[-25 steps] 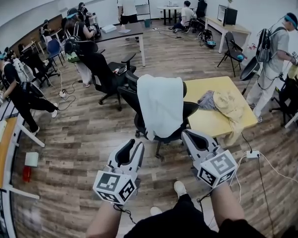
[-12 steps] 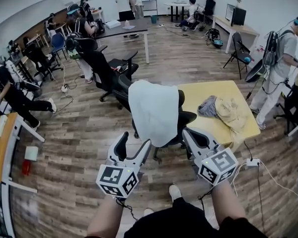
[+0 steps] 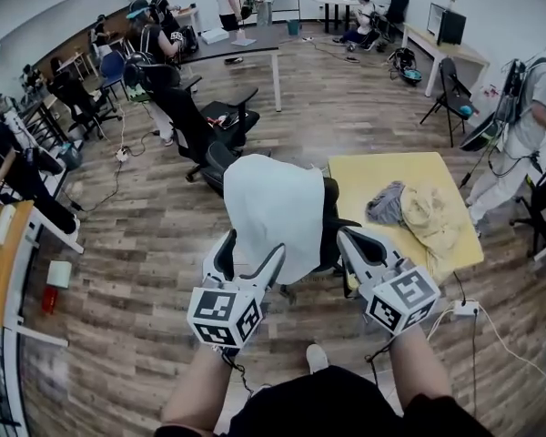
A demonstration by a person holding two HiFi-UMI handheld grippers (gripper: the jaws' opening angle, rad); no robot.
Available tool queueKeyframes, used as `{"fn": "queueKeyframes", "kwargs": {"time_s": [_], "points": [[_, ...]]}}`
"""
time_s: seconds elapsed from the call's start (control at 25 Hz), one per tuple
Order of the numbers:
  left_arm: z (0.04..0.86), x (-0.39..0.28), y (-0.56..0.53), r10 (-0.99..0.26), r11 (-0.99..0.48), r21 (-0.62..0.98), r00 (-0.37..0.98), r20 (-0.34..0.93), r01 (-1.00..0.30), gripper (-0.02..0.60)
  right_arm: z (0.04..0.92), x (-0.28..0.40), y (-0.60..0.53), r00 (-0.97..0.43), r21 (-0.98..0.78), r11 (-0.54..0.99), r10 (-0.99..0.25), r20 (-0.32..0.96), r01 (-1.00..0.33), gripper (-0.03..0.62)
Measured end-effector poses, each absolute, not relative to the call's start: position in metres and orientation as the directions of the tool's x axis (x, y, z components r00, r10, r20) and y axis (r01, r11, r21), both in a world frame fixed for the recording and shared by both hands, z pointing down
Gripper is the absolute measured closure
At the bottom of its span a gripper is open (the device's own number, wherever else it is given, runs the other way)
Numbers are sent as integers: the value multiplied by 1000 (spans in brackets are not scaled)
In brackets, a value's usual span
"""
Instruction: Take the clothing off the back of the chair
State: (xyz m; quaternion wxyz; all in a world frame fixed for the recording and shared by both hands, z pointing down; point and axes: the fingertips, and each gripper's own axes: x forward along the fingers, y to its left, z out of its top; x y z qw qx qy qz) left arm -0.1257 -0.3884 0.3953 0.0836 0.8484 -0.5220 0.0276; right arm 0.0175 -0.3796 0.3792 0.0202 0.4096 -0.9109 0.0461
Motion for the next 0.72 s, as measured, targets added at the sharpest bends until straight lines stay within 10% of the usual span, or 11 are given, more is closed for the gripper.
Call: {"fn": "queueKeyframes", "kwargs": {"time_s": [0.72], "points": [[421, -109, -480, -919, -328, 56, 332, 215, -943, 127, 400, 41, -448, -688, -133, 676, -721, 86, -725, 582]]}}
